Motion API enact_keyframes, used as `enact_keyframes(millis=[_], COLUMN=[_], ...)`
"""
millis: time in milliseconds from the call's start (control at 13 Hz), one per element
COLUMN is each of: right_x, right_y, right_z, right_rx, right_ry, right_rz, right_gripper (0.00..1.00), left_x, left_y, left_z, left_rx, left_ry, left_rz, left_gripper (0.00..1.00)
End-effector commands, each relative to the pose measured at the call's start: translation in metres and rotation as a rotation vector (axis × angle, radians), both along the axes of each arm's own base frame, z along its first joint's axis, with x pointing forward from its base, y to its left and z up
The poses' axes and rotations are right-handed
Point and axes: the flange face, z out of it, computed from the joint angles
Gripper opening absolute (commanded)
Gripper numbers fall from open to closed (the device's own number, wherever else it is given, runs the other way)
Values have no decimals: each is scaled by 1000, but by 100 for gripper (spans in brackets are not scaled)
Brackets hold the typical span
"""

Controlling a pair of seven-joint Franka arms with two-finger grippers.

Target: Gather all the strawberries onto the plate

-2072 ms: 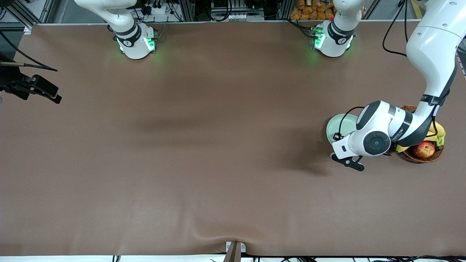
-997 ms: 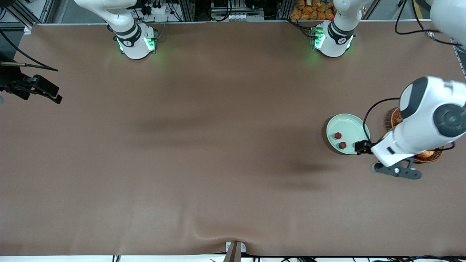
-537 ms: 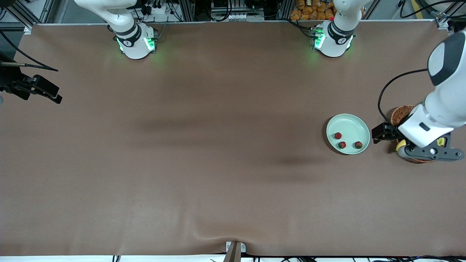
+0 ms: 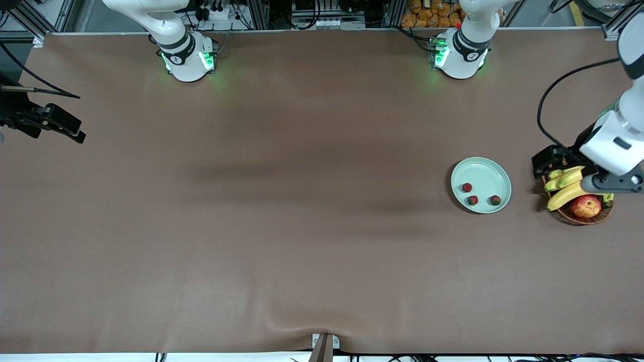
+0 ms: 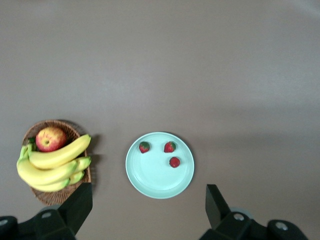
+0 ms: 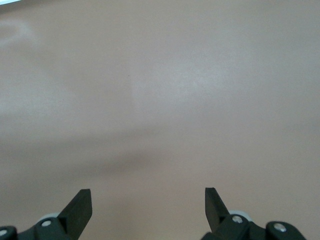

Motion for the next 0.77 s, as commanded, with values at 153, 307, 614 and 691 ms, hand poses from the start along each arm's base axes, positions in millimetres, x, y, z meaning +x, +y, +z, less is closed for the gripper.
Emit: enact_keyframes(millis=[153, 307, 614, 691], right_x=[-6, -6, -6, -6], right_y=[-1, -1, -1, -1], right_z=[3, 2, 2, 2], right_rx=[-6, -6, -6, -6], right_ry=[-7, -5, -5, -5], right_rz=[9, 9, 9, 7], right_gripper=[100, 100, 100, 100], left_x=[-34, -42, -83, -91], left_y=[-1, 7, 16, 17], left_z=[27, 36, 37, 39], left_rx=[-25, -49, -89, -89], left_ry=[46, 51, 93, 93], left_rz=[31, 52, 62, 64], left_gripper=[100, 100, 100, 100])
